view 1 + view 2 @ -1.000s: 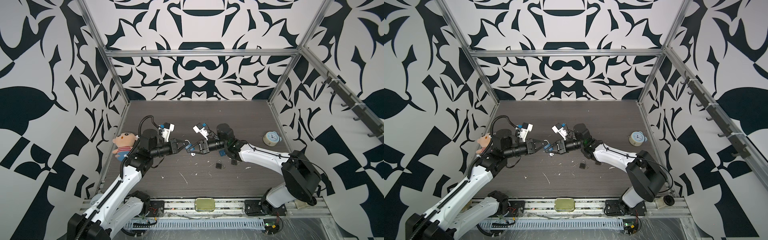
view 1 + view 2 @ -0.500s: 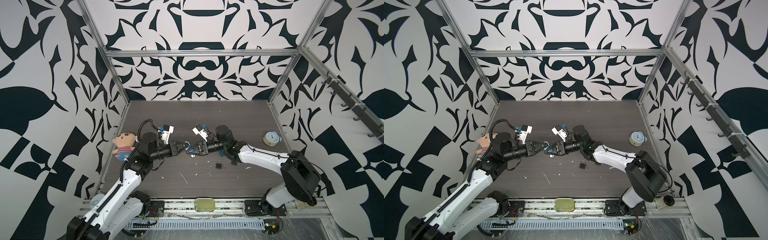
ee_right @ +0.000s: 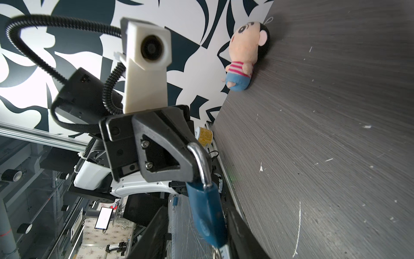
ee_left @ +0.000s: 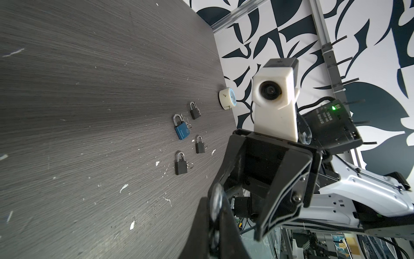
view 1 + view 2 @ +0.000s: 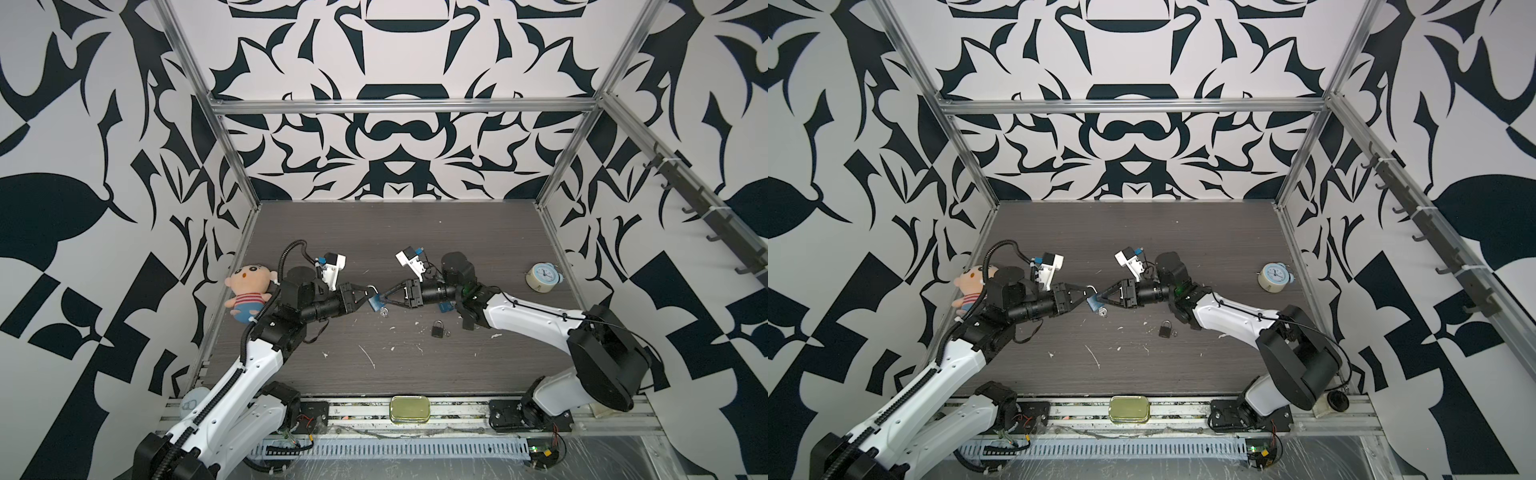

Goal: Lock with the key

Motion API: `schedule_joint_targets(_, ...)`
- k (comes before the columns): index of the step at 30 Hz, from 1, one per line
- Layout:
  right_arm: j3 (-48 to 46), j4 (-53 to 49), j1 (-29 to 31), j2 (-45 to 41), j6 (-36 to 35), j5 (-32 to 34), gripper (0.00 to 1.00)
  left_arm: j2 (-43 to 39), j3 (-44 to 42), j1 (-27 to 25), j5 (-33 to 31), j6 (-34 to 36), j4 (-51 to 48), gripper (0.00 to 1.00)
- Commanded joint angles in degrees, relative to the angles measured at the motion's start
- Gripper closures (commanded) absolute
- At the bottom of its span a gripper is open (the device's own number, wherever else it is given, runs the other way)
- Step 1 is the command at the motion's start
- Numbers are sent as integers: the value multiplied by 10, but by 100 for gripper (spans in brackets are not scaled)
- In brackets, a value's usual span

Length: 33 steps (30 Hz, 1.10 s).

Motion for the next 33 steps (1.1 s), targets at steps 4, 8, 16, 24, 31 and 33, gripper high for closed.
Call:
schedule_joint_targets(4,-18,47,-20,-36,1,11,54,-12,20,0,-22,-5,-22,100)
schedule_joint_targets(8,-22,48,-20,-41,-1,-2,54,-12,30,0,-37,-8,-38,100)
schedule_joint_targets(16,-26,27,-1,-40,-19,-12,54,-17,39,0,-64,-36,-24,100)
schedule_joint_targets(24,-25,35,19,-26,-21,-11,54,-8,50,0,-60,-60,-1,100)
schedule_joint_targets(31,-10,35,25,-11,-28,-10,54,-8,50,0,-54,-72,11,100)
schedule_joint_targets(33,-6,35,24,-8,-31,-9,54,-7,50,0,-52,-74,12,100)
